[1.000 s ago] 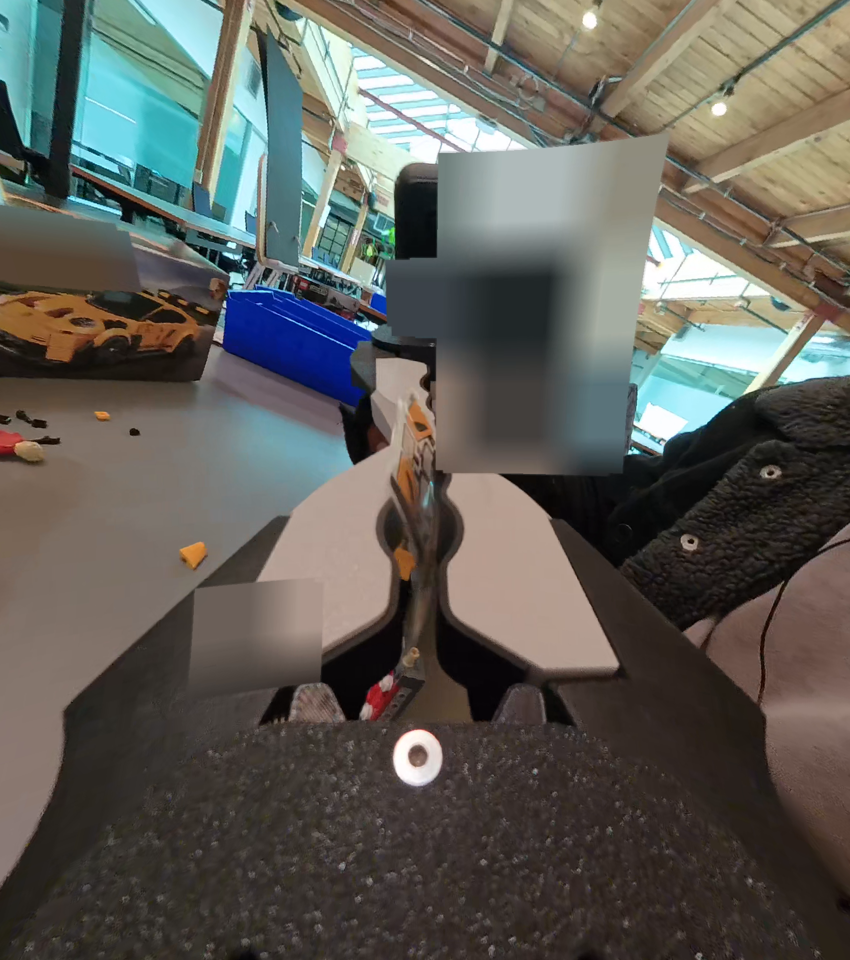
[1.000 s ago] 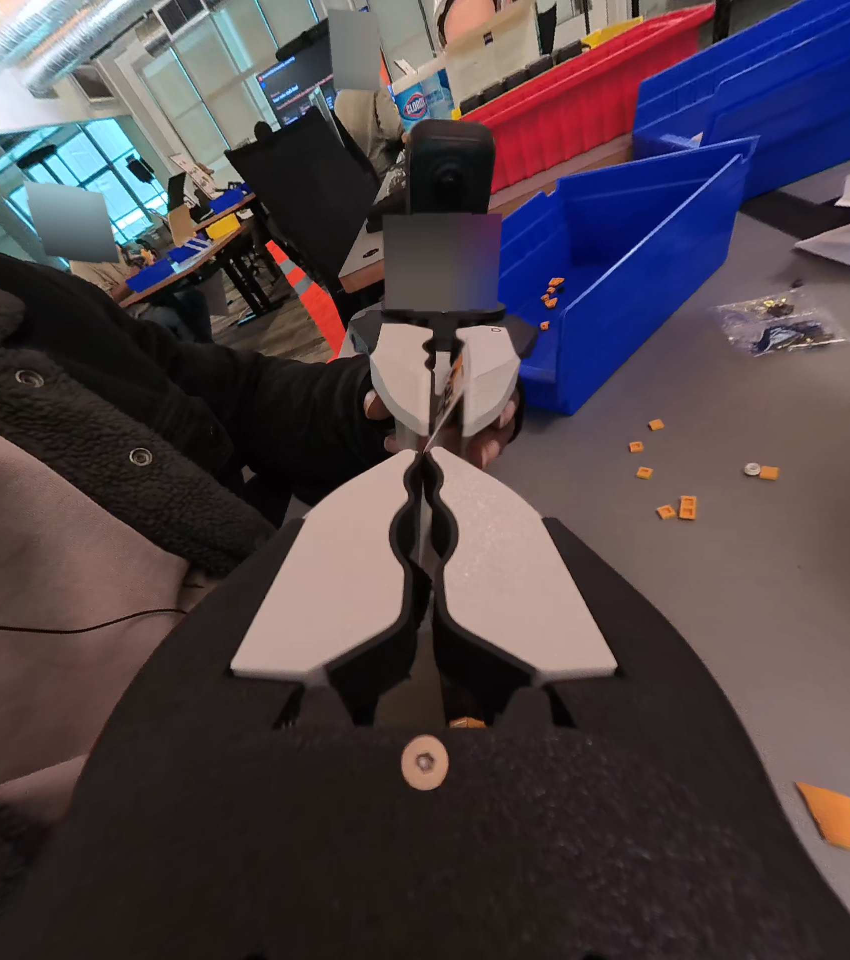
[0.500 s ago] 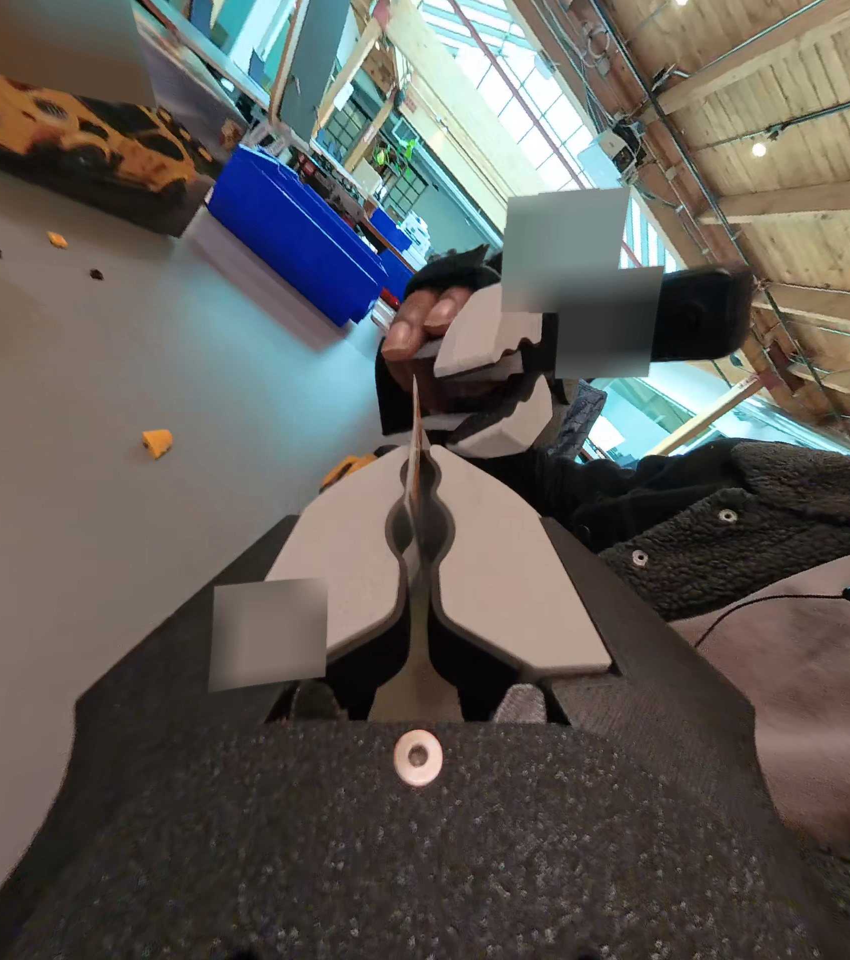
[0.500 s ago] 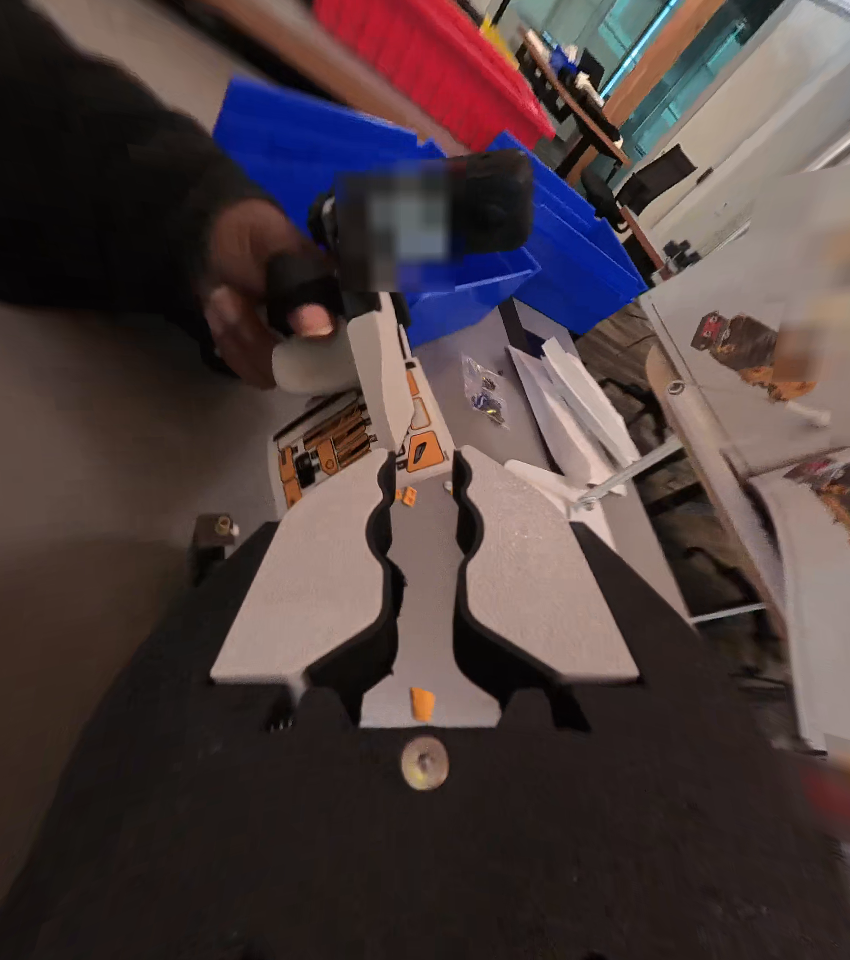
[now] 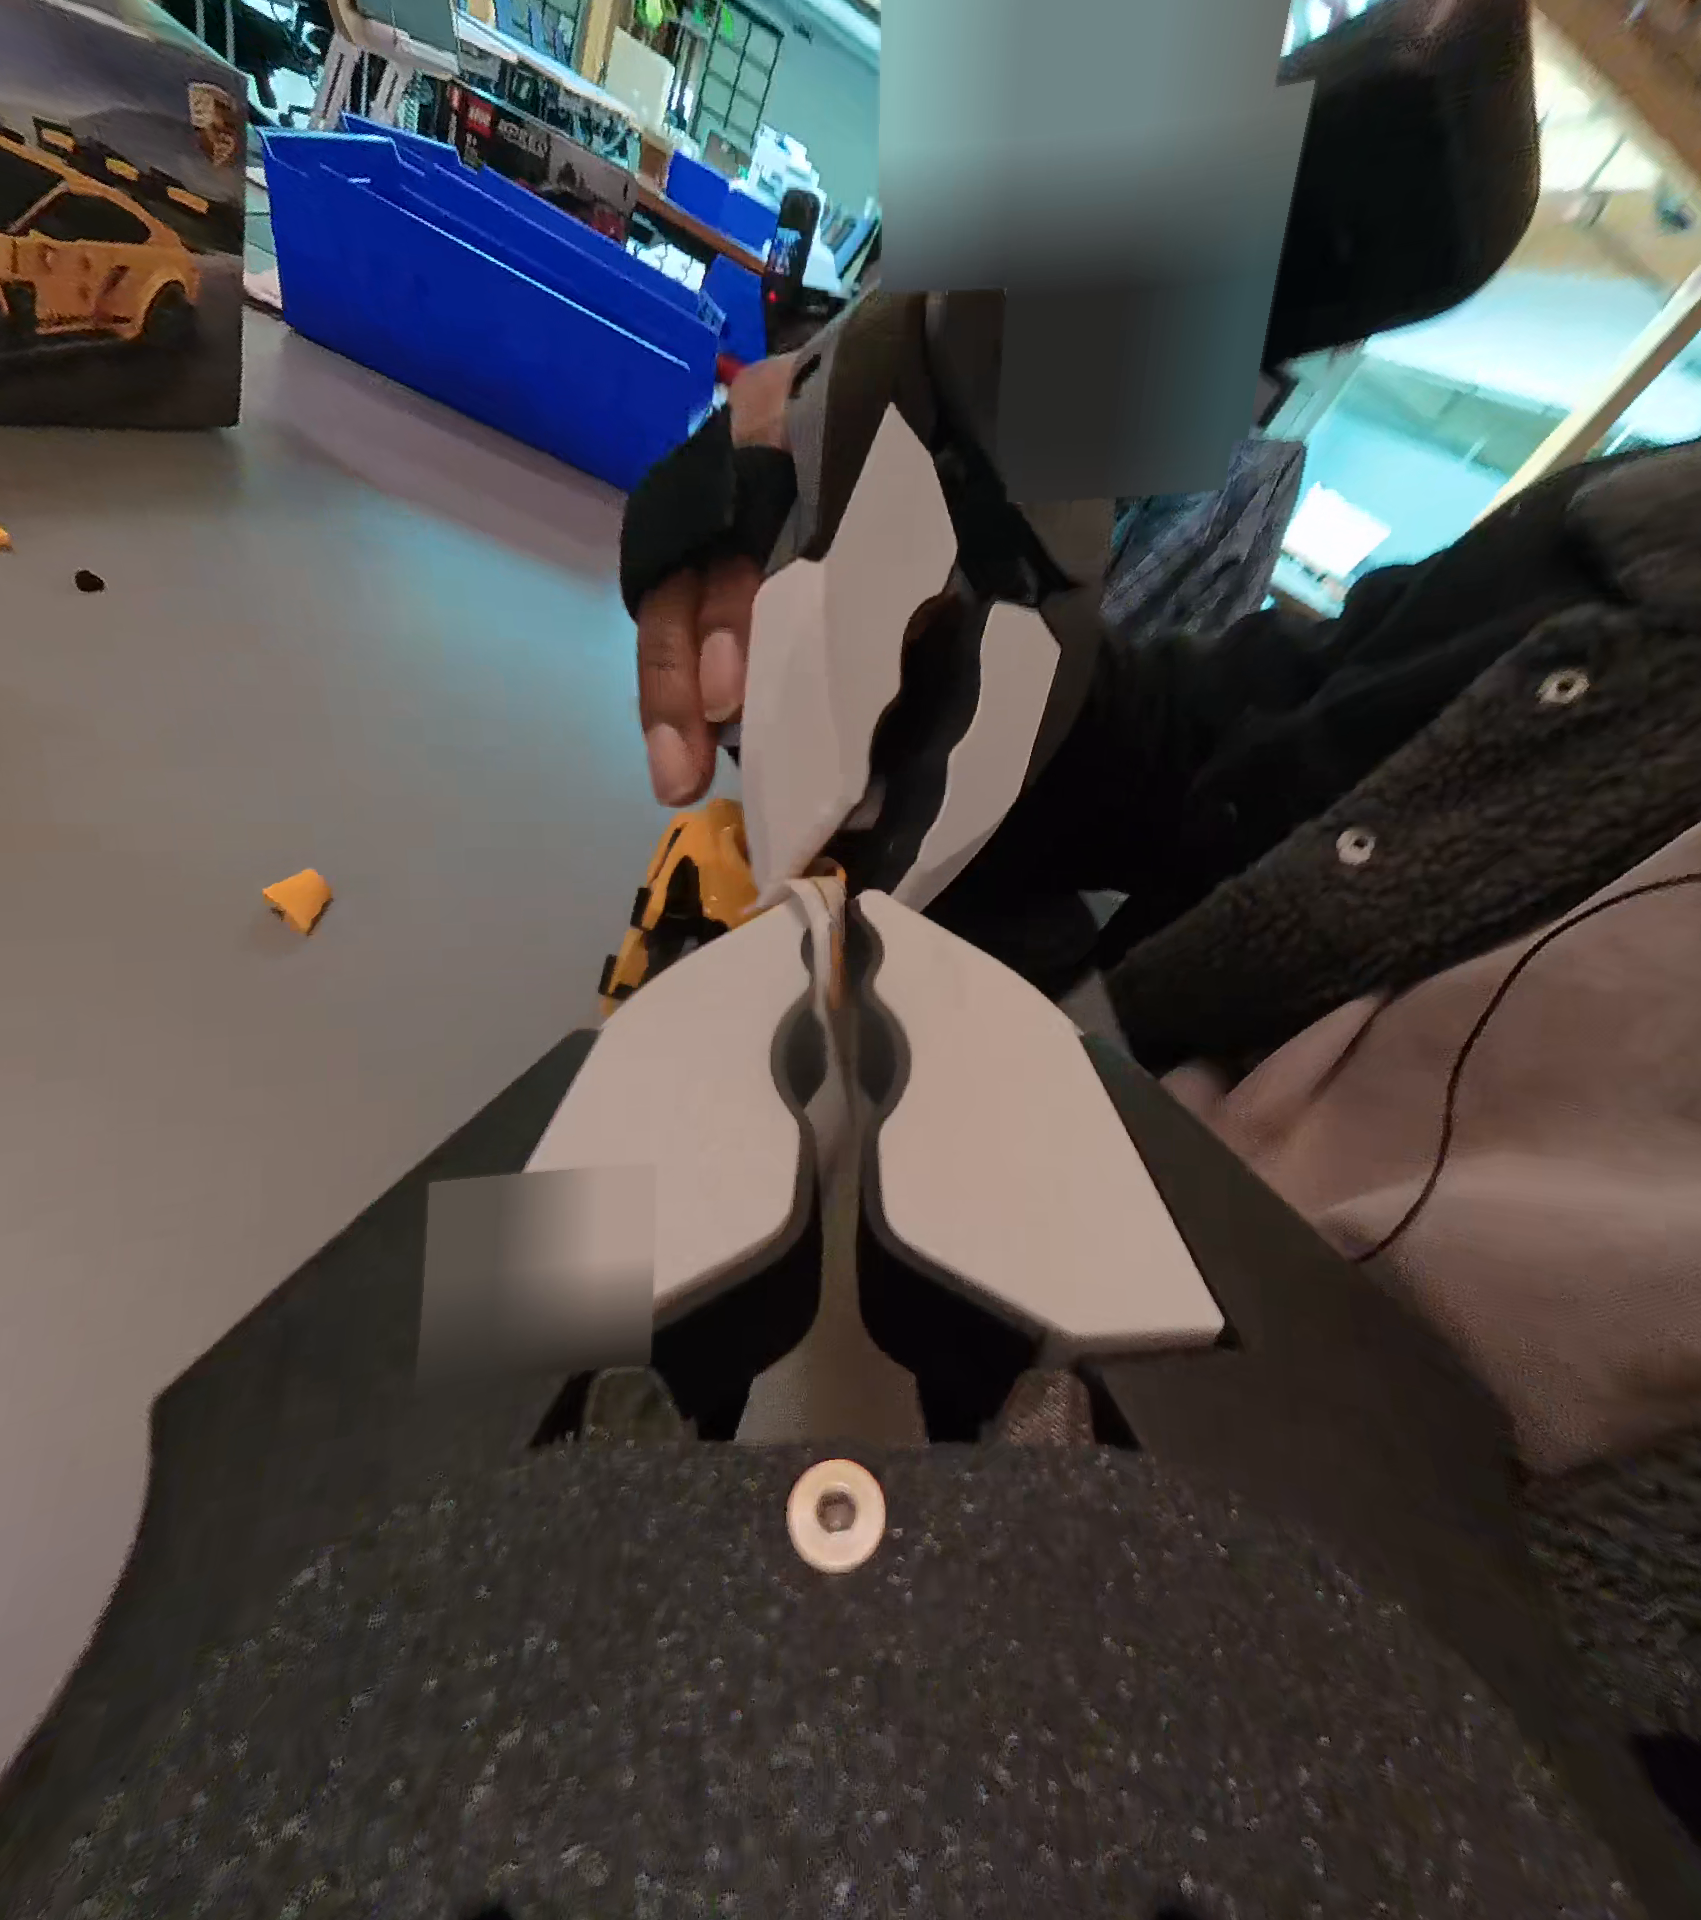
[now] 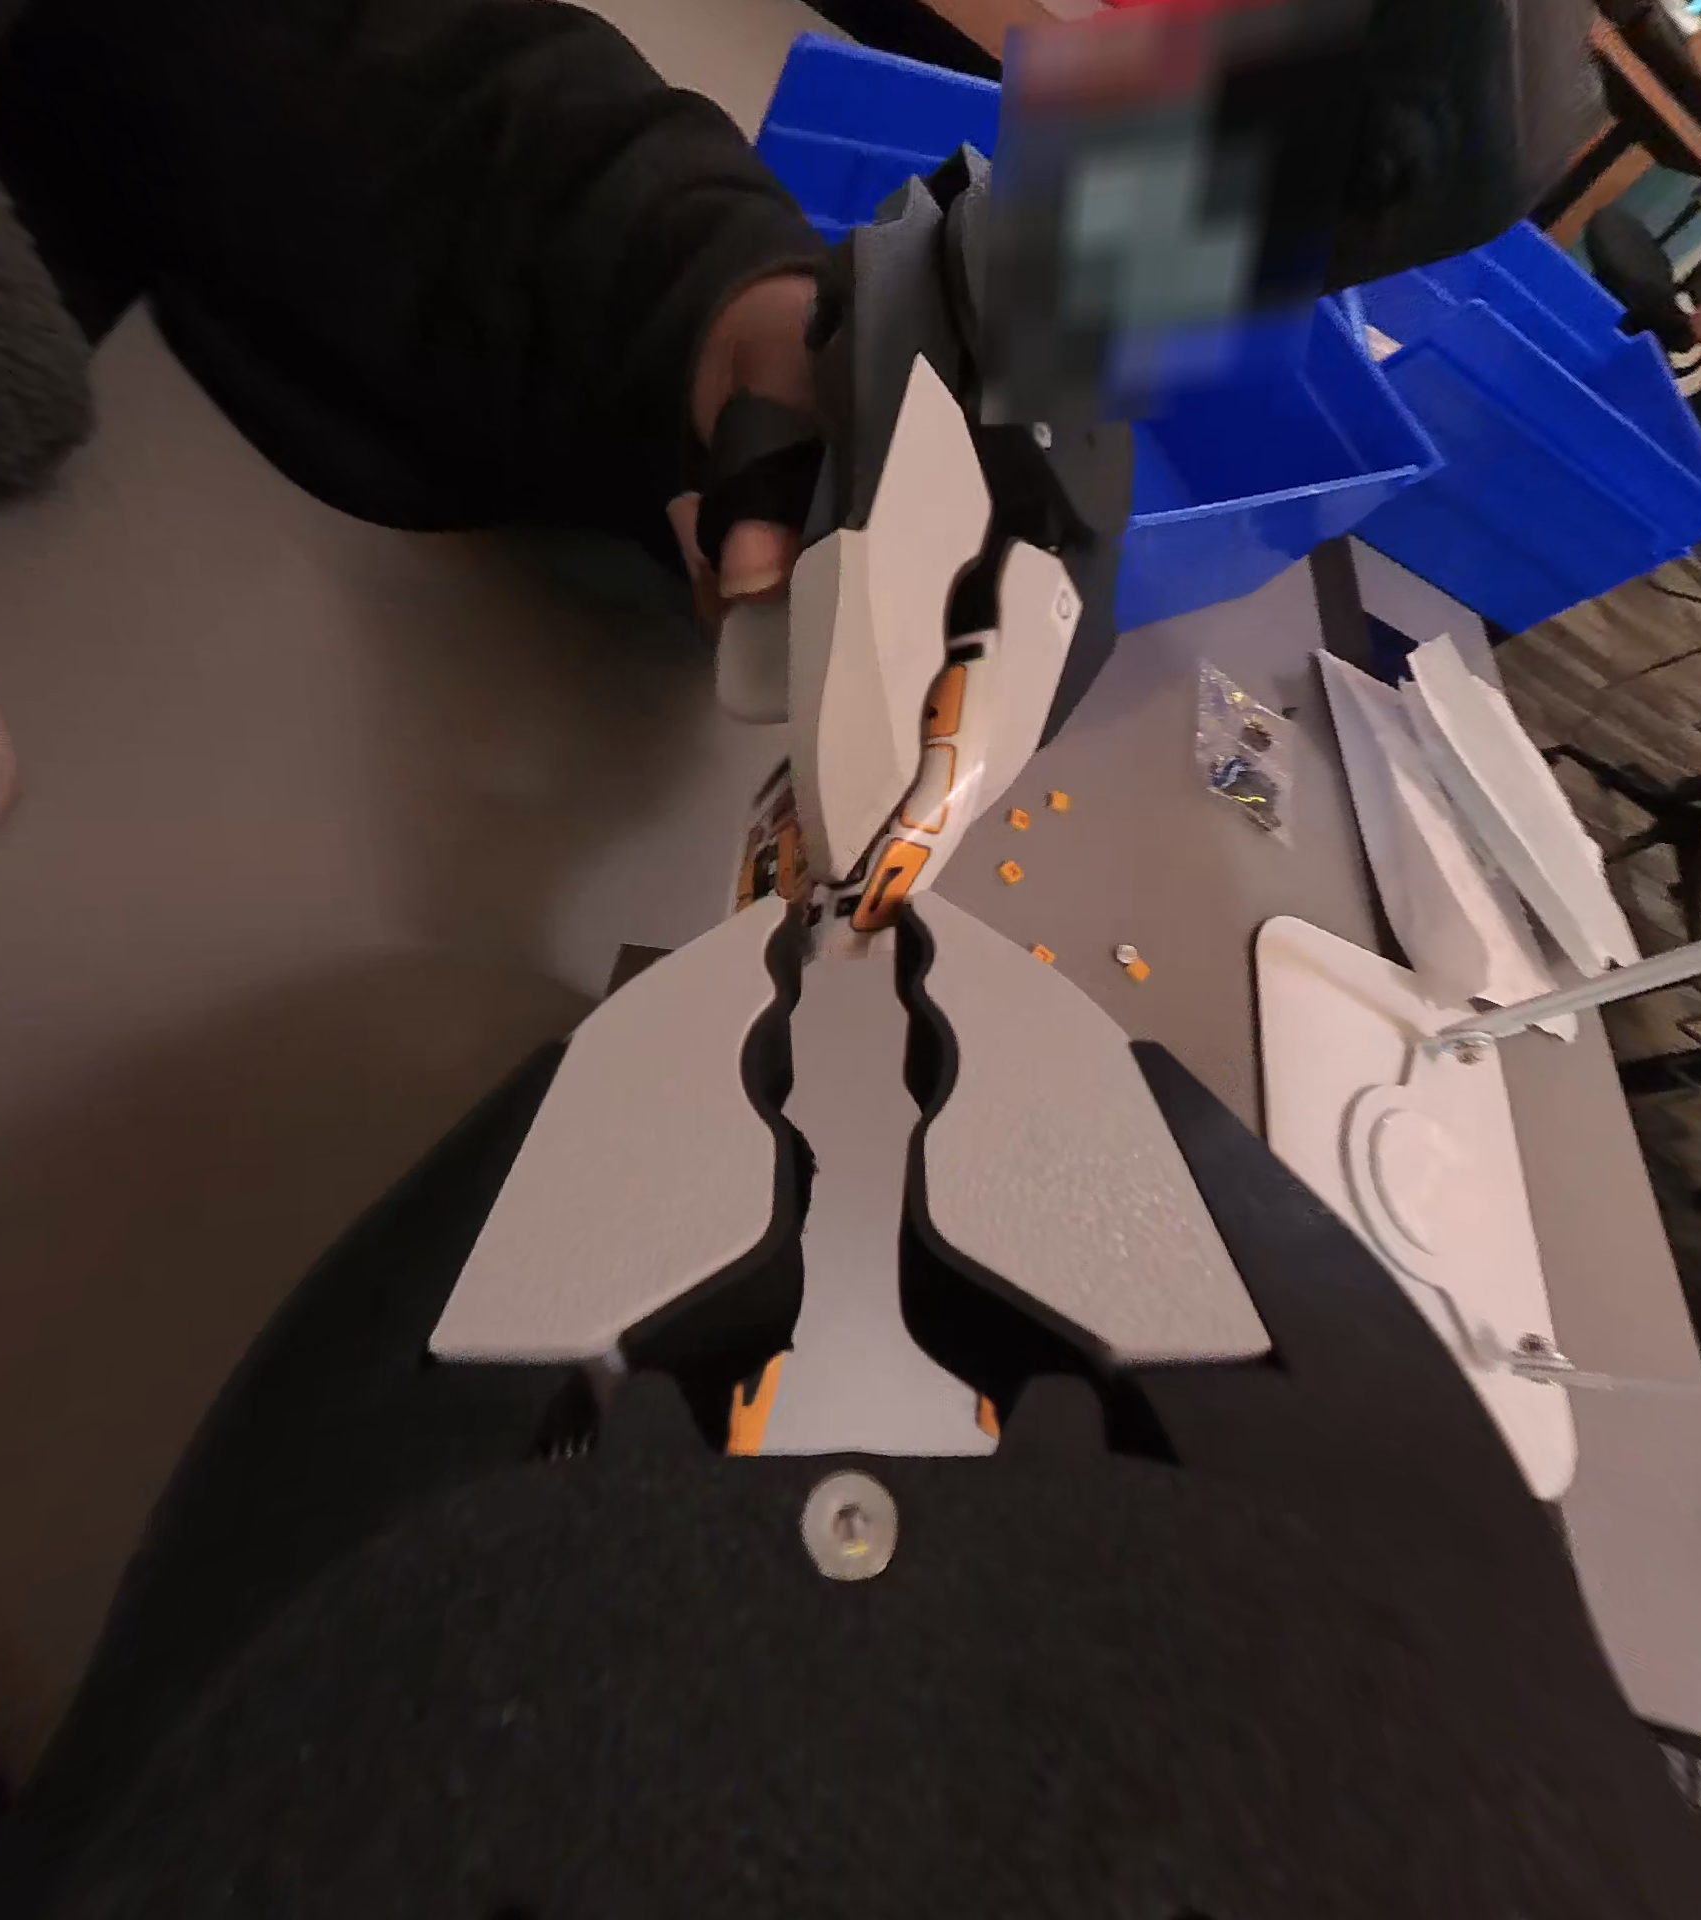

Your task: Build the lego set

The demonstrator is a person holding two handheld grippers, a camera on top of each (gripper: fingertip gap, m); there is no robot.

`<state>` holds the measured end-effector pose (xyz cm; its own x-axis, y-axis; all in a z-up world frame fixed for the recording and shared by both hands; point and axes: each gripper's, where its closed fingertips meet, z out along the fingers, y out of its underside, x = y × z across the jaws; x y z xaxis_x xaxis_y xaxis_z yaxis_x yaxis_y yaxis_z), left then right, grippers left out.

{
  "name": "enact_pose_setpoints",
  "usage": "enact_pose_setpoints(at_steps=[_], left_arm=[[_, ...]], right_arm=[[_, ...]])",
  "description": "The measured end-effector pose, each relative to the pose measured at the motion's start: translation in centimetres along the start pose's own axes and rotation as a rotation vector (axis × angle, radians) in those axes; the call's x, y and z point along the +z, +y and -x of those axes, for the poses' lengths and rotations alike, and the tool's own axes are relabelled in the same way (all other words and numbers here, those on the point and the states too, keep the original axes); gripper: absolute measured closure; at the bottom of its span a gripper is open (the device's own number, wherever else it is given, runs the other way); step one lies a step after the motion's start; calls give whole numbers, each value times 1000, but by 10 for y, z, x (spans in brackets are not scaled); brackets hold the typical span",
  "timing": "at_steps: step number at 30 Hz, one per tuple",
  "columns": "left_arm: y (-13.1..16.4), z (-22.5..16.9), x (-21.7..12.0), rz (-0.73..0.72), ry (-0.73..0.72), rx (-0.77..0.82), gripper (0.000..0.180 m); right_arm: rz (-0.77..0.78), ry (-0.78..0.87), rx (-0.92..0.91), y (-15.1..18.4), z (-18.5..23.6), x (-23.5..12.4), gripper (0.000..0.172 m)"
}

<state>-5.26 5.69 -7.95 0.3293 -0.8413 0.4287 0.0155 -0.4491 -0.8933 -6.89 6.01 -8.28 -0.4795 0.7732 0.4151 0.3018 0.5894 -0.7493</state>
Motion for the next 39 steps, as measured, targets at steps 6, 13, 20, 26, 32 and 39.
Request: enact_pose_setpoints(at_steps=[6, 13, 20, 26, 32, 39], left_arm=[[6, -6, 2, 52, -35, 184, 180], [11, -4, 5, 97, -143, 452, 180], [16, 3, 6, 163, -226, 592, 180], [21, 12, 7, 241, -309, 714, 180], [28, 20, 6, 328, -378, 804, 180], [28, 23, 4, 345, -396, 807, 180]], right_arm=[[-20, -54, 27, -3, 7, -1, 163], [-16, -102, 73, -1, 10, -1, 167], [24, -121, 83, 6, 11, 1, 170], [67, -116, 60, 14, 12, 5, 171], [110, -113, 37, 23, 13, 8, 170], [123, -98, 12, 25, 13, 9, 171]])
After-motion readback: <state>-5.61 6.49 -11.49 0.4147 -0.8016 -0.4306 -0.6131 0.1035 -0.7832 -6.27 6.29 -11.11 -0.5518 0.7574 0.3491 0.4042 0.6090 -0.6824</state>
